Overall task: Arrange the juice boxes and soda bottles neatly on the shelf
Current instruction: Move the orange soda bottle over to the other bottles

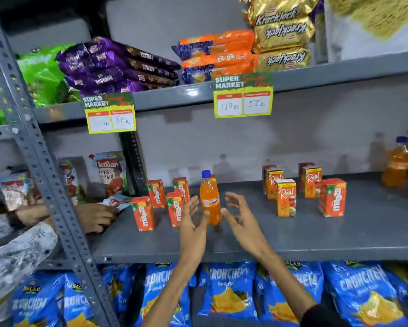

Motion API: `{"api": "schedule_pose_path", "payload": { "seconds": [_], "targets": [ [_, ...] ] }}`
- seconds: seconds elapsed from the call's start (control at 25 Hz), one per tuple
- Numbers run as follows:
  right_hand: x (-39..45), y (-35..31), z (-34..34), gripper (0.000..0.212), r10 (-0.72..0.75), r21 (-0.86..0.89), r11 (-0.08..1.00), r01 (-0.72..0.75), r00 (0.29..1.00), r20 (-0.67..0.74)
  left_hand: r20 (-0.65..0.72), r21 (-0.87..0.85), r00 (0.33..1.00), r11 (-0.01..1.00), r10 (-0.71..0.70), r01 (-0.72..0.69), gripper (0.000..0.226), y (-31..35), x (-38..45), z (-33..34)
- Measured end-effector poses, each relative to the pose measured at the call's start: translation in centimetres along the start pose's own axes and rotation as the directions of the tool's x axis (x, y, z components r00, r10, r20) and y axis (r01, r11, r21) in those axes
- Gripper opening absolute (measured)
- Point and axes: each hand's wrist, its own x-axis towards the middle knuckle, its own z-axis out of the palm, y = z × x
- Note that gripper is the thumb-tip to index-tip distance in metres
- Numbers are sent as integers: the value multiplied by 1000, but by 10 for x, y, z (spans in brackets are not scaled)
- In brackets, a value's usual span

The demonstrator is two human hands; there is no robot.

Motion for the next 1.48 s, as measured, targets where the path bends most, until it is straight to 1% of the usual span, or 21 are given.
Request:
{"api": "schedule_pose_path", "payload": {
  "seconds": [0.08, 0.16, 0.24, 0.32, 0.4, 0.48, 0.56, 0.64, 0.76, 0.88, 0.96, 1.08, 1.24, 1.36, 1.48],
  "targets": [
    [15, 3, 7, 56, 49, -37, 998, -46, 994, 97, 82, -7, 994, 998, -67, 68, 53, -5, 10, 3],
    [31, 7, 8, 64, 113, -91, 991, -97, 976, 188, 123, 5, 986, 993, -116, 116, 52, -13, 21, 8],
    [43, 12, 12, 62, 147, -77, 988, -132, 956, 253, 120, 6, 984, 991, -131, 131, 41, -19, 30, 10],
    [51, 17, 14, 55, 167, -34, 986, -164, 945, 282, 128, 30, 982, 991, -136, 133, 39, -22, 38, 8],
    [52, 19, 13, 48, 187, -5, 981, -194, 940, 285, 139, 75, 978, 987, -152, 143, 44, -22, 42, 6],
    [52, 20, 10, 49, 194, 15, 978, -206, 941, 279, 157, 78, 977, 988, -146, 135, 44, -19, 39, 6],
    [48, 16, 5, 52, 198, 24, 977, -214, 937, 288, 154, 59, 980, 991, -125, 117, 40, -13, 31, 5],
    [40, 11, -3, 55, 183, 40, 978, -204, 939, 291, 161, 30, 983, 996, -90, 86, 41, -6, 22, 5],
    [20, 1, -25, 53, 172, 79, 976, -201, 944, 282, 188, -5, 981, 998, -53, 55, 39, 3, 0, 12],
    [-9, -8, -62, 52, 173, 104, 974, -203, 955, 241, 205, -48, 978, 998, -31, 41, 40, 17, -35, 36],
    [-31, -12, -95, 53, 182, 111, 971, -212, 956, 229, 226, -86, 974, 996, -19, 39, 39, 25, -59, 61],
    [-65, -14, -160, 55, 201, 137, 964, -230, 960, 198, 279, -168, 960, 982, -31, 81, 40, 30, -97, 114],
    [-96, -11, -268, 53, 225, 164, 957, -239, 969, 102, 370, -237, 928, 961, -45, 141, 43, 44, -132, 220],
    [-101, 0, -343, 52, 238, 128, 963, -239, 971, 20, 422, -252, 904, 949, -70, 192, 42, 46, -146, 300],
    [-94, 22, -404, 50, 245, 71, 968, -240, 966, -76, 458, -217, 886, 958, -69, 187, 39, 42, -148, 371]
  ]
}}
